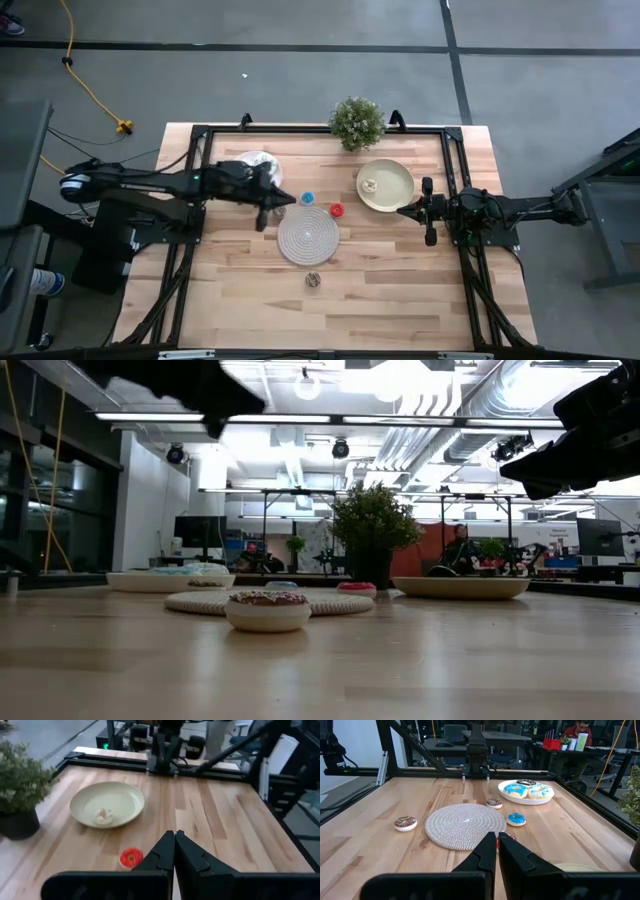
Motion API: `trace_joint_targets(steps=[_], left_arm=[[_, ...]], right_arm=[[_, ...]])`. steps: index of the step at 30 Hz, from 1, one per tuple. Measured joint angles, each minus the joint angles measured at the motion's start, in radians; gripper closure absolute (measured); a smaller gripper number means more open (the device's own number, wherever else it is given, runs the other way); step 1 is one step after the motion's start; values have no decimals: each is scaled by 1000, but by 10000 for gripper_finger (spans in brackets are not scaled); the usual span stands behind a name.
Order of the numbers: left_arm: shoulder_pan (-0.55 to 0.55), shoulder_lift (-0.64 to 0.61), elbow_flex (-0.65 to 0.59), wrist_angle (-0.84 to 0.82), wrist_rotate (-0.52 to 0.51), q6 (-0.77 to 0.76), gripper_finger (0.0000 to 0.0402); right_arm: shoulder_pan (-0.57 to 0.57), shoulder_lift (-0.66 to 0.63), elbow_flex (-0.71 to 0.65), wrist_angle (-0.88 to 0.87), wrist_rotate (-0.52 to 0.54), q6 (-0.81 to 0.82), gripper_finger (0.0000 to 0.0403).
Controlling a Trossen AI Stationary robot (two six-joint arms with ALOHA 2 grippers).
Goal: Pick & Place donuts
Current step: Put the small bottom brown donut on the brown plate
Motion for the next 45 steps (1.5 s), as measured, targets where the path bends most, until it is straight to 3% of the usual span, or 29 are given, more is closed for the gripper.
trace_joint_targets(steps=[9,26,31,38,45], left_arm=[[43,-327,-219,0,108,-1,401],[43,-872,-453,-16,139,-9,401],[43,-1001,-492,-2,71,-12,401],[-29,-997,-510,145,-72,35,401],[-109,-996,-640,332,-141,53,401]], right_arm=[[0,0,0,0,0,0,391],[0,0,0,-1,0,0,391],[0,0,0,-1,0,0,391],[0,0,0,-1,0,0,391],[0,0,0,-1,0,0,391]])
